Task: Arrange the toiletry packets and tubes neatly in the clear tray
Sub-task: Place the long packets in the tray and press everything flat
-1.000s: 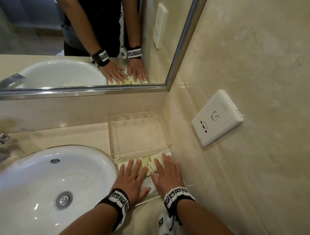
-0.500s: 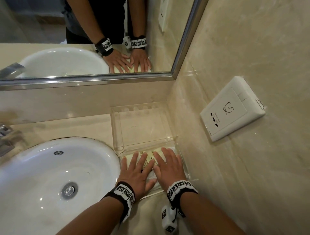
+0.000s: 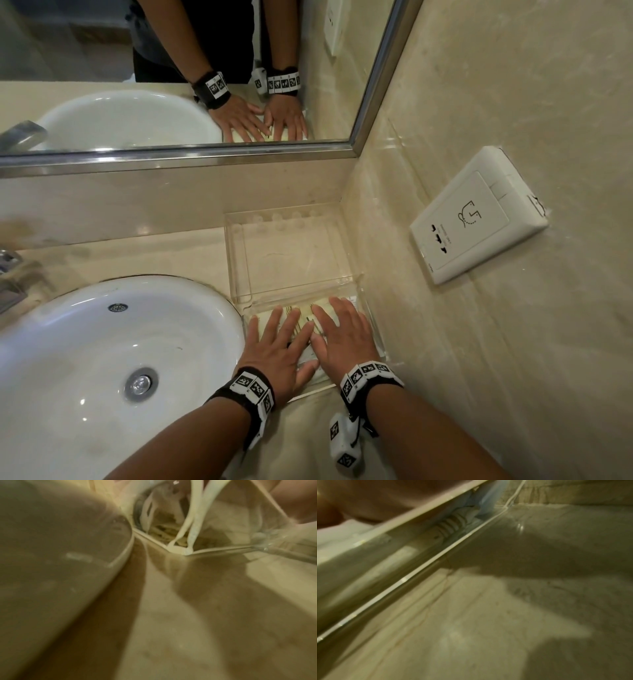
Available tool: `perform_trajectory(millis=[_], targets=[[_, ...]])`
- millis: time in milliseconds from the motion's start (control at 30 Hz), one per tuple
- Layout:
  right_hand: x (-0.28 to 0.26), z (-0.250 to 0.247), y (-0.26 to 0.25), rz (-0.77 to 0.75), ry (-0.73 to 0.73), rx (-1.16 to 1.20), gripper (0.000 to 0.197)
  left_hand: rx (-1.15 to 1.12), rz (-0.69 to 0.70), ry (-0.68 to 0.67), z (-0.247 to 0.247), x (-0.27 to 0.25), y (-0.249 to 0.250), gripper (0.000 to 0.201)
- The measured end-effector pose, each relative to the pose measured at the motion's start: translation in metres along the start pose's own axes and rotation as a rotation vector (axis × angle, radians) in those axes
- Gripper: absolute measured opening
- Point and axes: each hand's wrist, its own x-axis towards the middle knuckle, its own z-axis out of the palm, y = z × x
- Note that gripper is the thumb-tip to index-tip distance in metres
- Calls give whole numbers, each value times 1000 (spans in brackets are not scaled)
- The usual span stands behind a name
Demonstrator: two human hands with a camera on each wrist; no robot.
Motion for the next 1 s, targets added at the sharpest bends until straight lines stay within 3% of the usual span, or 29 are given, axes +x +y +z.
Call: perform_trajectory(millis=[100, 567, 700, 833, 1000], targets=[[1, 1, 1, 0, 2, 2, 60, -11, -4, 41, -2, 0, 0, 76], [0, 1, 0, -11, 1, -28, 59, 0, 2, -4, -1, 1, 1, 85], [0, 3, -1, -9, 3, -53, 59, -35, -21, -70, -1, -1, 1, 74], [0, 3, -2, -19, 9, -73, 68, -39, 5, -14, 0, 1, 0, 66], [0, 13, -5, 80, 138, -45, 59, -61, 15, -14, 0, 1, -2, 63]])
